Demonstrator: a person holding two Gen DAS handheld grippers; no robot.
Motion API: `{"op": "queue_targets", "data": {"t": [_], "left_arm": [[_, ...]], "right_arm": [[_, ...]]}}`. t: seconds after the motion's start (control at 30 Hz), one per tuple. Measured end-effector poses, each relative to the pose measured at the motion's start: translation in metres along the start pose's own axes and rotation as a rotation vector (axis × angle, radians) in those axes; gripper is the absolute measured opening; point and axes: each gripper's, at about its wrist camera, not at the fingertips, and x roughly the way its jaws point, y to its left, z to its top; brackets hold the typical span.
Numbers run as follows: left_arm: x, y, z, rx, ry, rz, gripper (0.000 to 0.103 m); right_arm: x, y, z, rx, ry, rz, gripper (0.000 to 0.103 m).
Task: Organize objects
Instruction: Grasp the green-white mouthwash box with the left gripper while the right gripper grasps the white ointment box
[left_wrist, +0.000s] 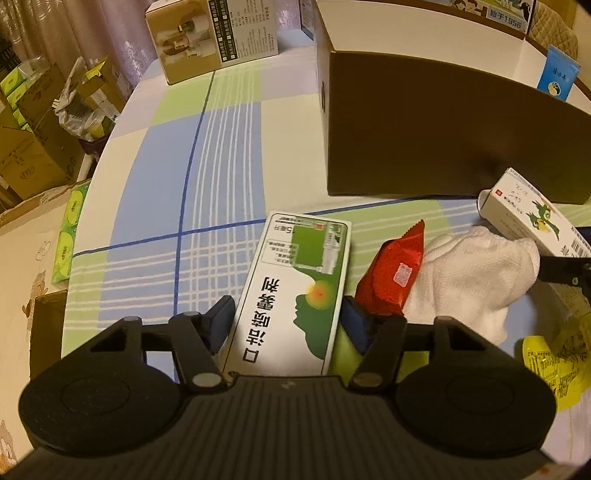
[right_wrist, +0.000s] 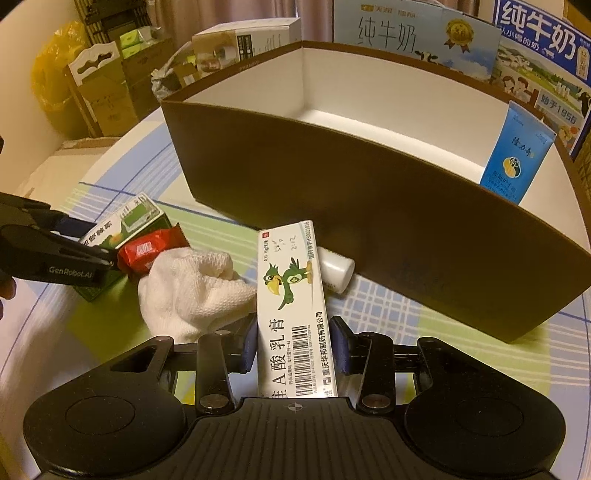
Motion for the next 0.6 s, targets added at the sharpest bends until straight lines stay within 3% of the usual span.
{"op": "queue_targets", "data": {"t": [0.23, 0.6], "left_arm": [[-0.005, -0.006, 0.000, -0.044, 0.084, 0.021, 0.053], [0.001, -0.008, 0.001, -0.041, 0.061, 0.037, 0.055]], "right_arm": [[0.006, -0.002, -0.001, -0.004, 0.027, 0.013, 0.038], [0.022, 0.005, 0.000, -0.034, 0.023, -0.037, 0.045]]}}
